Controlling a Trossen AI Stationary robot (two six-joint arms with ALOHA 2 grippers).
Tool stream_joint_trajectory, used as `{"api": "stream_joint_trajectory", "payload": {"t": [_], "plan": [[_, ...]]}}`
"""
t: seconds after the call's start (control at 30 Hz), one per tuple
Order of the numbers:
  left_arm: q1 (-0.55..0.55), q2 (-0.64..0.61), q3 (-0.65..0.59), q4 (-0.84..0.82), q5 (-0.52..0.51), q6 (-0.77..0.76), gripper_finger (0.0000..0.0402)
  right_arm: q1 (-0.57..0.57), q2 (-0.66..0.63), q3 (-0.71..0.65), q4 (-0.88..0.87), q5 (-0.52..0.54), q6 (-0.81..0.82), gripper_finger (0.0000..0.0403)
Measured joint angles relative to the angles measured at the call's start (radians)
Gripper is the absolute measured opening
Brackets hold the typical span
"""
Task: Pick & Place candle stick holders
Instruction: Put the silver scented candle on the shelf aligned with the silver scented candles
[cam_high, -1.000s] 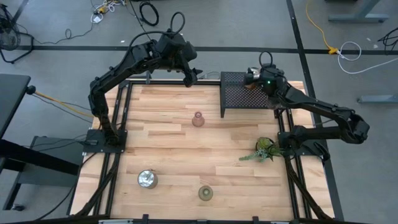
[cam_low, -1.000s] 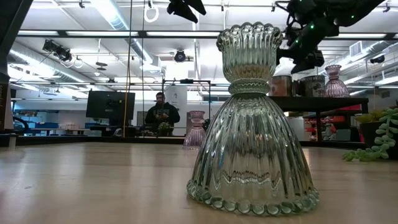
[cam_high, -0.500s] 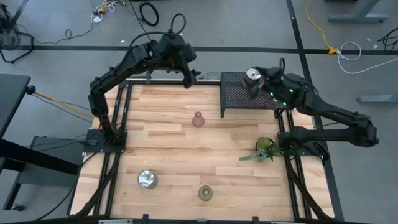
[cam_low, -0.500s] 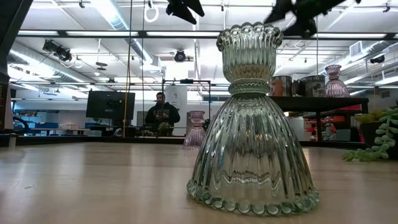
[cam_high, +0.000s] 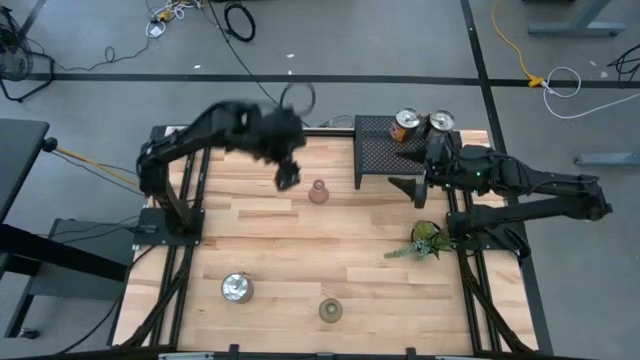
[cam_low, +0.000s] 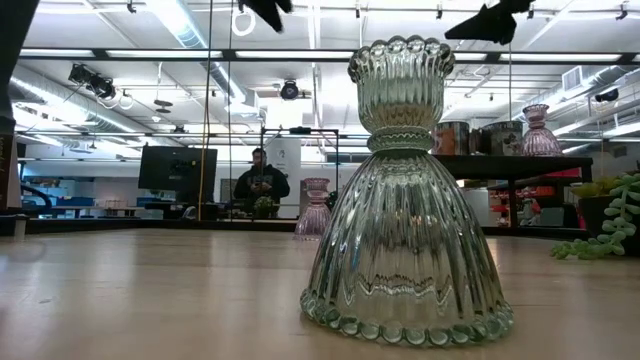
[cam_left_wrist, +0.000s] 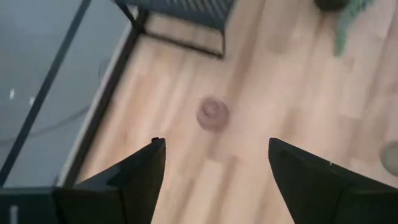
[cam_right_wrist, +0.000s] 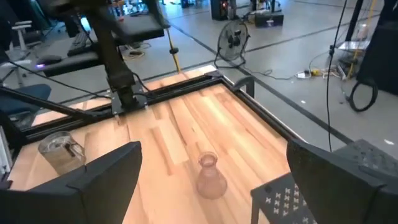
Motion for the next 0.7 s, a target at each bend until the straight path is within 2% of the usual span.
{"api": "stream_joint_trajectory", "payload": {"t": [0.13, 0.43, 0.5, 0.7], "plan": [[-0.153, -0.029, 0.000, -0.095, -0.066, -0.242, 0.0270, 0.026, -0.013, 0.000, -0.012, 0.007, -0.013, 0.0396], [-0.533, -0.064, -0.130, -0.088, -0.179, -0.818, 0.0268, 0.043, -0.036, 0.000, -0.023, -0.004, -0.064, 0.0396], [-0.596, -0.070, -0.195, -0.090, -0.171, -0.945, 0.0268, 0.043, -0.038, 0.000, -0.021, -0.033, -0.070, 0.0396], [-0.736, -0.066, -0.391, -0.089, -0.029, -1.265, 0.0268, 0.043, -0.040, 0.000, -0.024, -0.115, -0.070, 0.0396]]}}
